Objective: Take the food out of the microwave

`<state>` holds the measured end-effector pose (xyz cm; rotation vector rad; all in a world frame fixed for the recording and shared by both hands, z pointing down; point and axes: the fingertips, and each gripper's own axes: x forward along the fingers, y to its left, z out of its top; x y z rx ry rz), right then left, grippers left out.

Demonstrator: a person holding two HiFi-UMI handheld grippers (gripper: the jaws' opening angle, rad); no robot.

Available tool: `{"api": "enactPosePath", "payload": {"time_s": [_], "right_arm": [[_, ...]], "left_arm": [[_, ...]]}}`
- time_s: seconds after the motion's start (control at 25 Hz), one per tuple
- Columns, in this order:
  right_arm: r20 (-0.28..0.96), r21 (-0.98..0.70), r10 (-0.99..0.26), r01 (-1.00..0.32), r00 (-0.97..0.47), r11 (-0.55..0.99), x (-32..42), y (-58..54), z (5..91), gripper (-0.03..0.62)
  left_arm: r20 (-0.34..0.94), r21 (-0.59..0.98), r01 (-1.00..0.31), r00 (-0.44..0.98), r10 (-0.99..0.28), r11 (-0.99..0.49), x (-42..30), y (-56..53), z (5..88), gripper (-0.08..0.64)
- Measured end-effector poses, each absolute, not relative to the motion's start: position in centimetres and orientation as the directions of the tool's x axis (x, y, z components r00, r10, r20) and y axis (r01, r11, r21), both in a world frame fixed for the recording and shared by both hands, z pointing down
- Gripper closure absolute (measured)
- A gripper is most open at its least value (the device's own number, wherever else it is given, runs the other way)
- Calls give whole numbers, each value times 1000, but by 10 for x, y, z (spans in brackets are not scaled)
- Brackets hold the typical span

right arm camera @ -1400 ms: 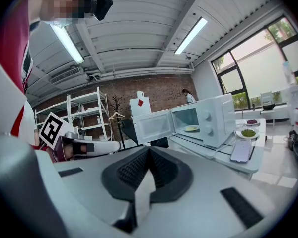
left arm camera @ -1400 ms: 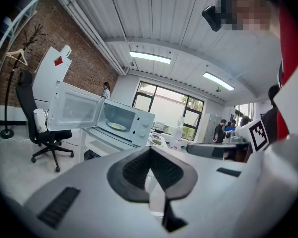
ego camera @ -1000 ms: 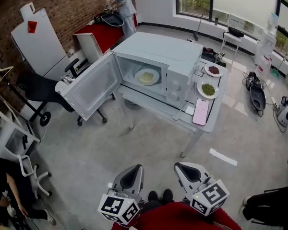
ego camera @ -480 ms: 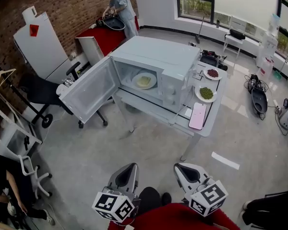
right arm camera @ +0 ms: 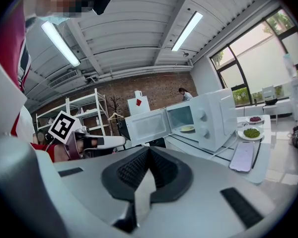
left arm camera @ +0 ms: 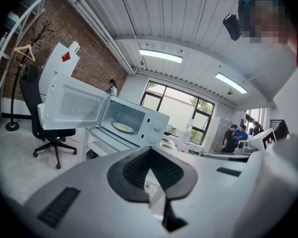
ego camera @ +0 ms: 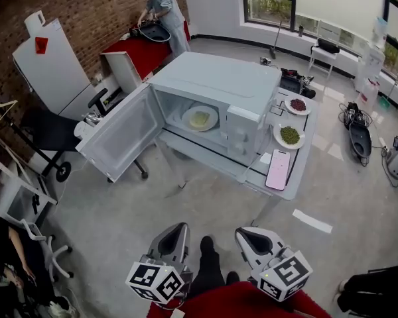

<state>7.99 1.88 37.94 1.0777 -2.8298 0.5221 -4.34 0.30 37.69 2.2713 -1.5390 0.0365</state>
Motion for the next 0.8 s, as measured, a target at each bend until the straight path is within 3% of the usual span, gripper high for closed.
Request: {"api": "enactPosePath", "payload": {"time_s": [0.8], "right_arm": [[263,-306,-677,-724,-688,618,20,-109,399,581]], "left_arm": [[276,339,-848,503,-819,-407,-87,-190,405,551]]}}
